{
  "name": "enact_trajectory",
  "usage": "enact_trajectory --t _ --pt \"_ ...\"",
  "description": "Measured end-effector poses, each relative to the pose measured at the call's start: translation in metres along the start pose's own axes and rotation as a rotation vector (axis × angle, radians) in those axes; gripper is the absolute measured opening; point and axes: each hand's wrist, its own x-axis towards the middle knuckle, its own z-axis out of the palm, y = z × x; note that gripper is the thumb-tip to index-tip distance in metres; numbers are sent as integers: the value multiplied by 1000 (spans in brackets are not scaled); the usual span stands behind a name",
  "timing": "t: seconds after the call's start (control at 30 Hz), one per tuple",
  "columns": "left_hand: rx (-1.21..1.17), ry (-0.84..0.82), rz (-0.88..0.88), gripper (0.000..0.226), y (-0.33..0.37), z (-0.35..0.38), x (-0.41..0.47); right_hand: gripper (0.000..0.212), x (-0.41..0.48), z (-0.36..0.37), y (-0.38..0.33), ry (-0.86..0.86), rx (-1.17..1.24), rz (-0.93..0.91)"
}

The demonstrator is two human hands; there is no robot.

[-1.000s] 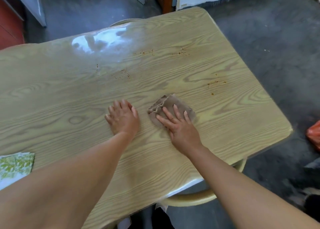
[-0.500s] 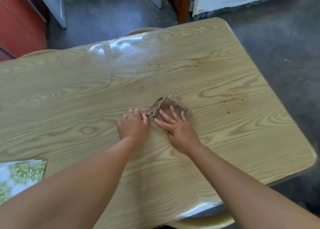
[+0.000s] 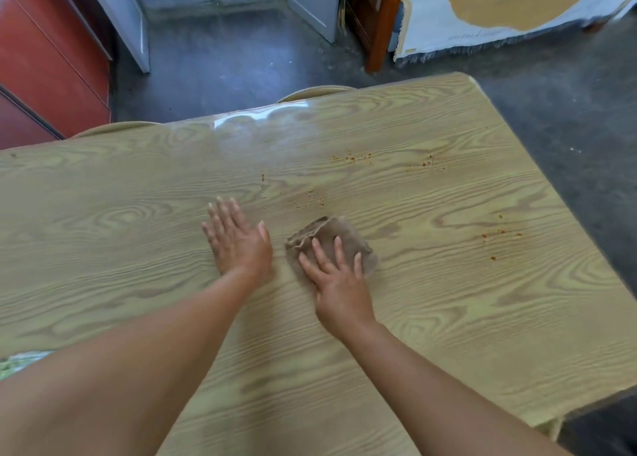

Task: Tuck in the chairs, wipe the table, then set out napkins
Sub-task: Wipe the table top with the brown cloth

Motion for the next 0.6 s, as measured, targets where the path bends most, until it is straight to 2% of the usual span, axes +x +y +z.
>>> enact_trajectory --t 0.17,0.3,0.37,0.47,0.53,0.6 --pt "106 -169 -91 64 -4 -4 11 67 37 -12 9 -70 -76 0" --pt "130 -170 -70 56 -8 -9 16 77 80 -30 -1 -154 -31 104" --pt "114 -159 -51 56 -13 -10 16 75 75 -31 -7 -150 -47 122" --pt "16 -77 -36 52 -18 -11 14 66 35 -13 -17 -129 -120 -2" --pt "-126 31 -43 45 -21 -10 14 63 12 3 -27 -94 -171 -161" --pt "-278 142 -91 42 -20 -8 18 61 14 12 -34 -82 -217 -229"
